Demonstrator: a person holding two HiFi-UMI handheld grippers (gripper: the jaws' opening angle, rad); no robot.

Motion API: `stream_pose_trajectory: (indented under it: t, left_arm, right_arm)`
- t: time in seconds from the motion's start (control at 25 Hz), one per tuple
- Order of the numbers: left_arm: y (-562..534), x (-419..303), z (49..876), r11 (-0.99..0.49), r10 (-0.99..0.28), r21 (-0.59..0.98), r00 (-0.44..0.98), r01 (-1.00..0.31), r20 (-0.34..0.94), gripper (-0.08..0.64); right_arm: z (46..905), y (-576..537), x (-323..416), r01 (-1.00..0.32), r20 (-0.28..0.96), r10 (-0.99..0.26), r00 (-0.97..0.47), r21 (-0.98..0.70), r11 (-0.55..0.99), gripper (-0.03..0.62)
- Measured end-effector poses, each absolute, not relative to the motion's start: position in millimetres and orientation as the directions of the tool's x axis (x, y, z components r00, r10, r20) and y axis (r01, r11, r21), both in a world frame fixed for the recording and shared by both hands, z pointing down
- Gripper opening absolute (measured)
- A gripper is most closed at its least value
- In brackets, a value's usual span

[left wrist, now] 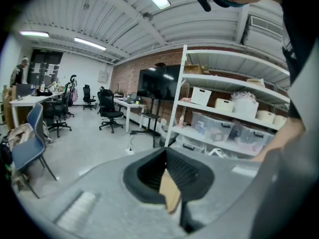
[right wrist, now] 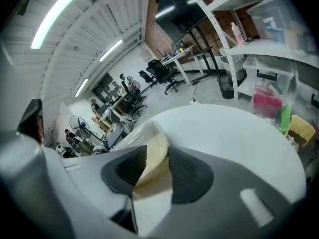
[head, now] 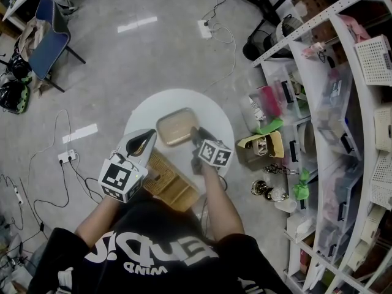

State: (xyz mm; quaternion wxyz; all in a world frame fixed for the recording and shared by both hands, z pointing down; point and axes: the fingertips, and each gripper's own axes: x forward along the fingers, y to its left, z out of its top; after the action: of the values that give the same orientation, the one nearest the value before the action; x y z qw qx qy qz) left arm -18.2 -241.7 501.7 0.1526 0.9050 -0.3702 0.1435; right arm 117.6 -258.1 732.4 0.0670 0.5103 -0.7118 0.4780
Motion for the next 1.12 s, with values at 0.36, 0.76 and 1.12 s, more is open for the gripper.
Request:
stream_pose_trajectory:
  t: [0.36, 0.76, 1.12]
  left_arm:
    - [-241, -18, 501, -0.677, -0.627, 0.179, 0.687, -0.714, 0.368, 0.002]
    - [-238, -19, 497, -0.677, -0.63, 0.181, 0.689, -0.713, 0.359, 0.002]
    - [-231, -20, 490, -0.677, -0.634, 0.183, 0.691, -0.713, 0.348, 0.002]
  right_arm:
    - [728, -257, 117, -0.856, 0.627, -0.654, -0.423, -0.514, 0.061, 0.141]
    - [717, -256, 117, -0.903, 0.642, -0.669, -0.374, -0.417, 0.105, 0.138]
    - [702, -251, 117, -0.895, 0.619, -0.691, -0.373, -0.435, 0.094, 0.114]
